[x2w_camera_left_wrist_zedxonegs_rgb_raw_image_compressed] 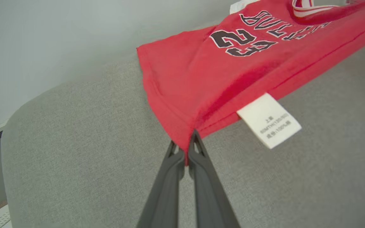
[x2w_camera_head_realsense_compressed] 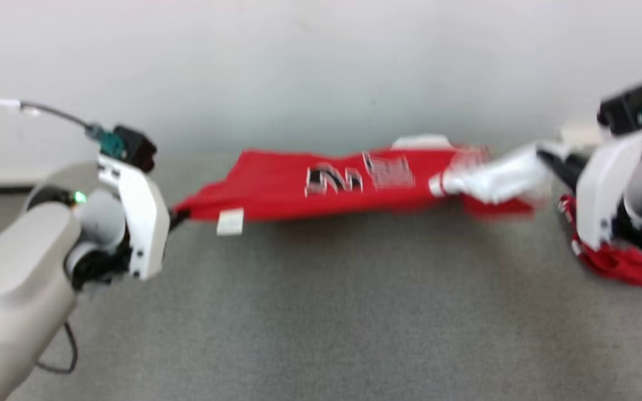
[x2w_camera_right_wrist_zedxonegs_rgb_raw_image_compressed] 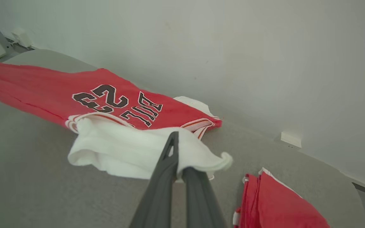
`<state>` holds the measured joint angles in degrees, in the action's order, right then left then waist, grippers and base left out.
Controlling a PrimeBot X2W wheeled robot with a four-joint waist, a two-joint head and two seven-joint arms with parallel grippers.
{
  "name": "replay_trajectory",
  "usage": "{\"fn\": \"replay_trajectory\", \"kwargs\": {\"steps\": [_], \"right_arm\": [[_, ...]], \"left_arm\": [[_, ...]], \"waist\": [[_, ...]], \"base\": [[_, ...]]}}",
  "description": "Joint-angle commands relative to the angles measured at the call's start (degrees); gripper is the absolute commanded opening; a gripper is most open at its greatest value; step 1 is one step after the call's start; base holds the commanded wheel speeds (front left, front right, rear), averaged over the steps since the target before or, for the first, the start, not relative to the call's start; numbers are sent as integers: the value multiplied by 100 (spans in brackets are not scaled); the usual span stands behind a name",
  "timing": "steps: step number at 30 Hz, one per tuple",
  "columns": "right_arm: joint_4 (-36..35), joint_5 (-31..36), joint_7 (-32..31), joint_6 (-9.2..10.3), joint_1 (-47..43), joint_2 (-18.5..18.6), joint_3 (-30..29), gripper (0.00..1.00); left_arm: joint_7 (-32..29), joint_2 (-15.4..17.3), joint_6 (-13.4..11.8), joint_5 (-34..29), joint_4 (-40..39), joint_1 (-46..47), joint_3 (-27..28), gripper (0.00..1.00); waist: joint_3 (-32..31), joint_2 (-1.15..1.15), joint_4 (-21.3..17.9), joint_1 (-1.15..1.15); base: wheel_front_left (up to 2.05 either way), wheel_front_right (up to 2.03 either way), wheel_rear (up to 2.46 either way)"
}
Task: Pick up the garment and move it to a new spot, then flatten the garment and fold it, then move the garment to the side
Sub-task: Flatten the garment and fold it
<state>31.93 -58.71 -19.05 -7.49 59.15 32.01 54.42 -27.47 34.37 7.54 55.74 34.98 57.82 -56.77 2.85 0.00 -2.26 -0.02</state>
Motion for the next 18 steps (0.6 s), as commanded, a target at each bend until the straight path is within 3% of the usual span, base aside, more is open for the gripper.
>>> {"fn": "replay_trajectory", "kwargs": {"steps": [1, 11, 18], "right_arm": [[-252, -124, -208, 1, -236, 264, 56, 0], [-2459, -712, -1866, 1, -1627, 1713, 185, 0], [-3547, -972, -2749, 1, -2605, 2306, -126, 0]], "left_arm": [[-119, 192, -12, 195, -223, -177, -69, 0], [-1164, 994, -40, 1067, -1770, -1107, -615, 0], [-2065, 1478, -429, 1621, -2982, -1599, -861, 0]], "waist": [[-485, 0, -18, 2], [-856, 0, -38, 2], [-931, 0, -40, 2]], "base": [[0, 0, 0], [0, 0, 0], [0, 0, 0]]}}
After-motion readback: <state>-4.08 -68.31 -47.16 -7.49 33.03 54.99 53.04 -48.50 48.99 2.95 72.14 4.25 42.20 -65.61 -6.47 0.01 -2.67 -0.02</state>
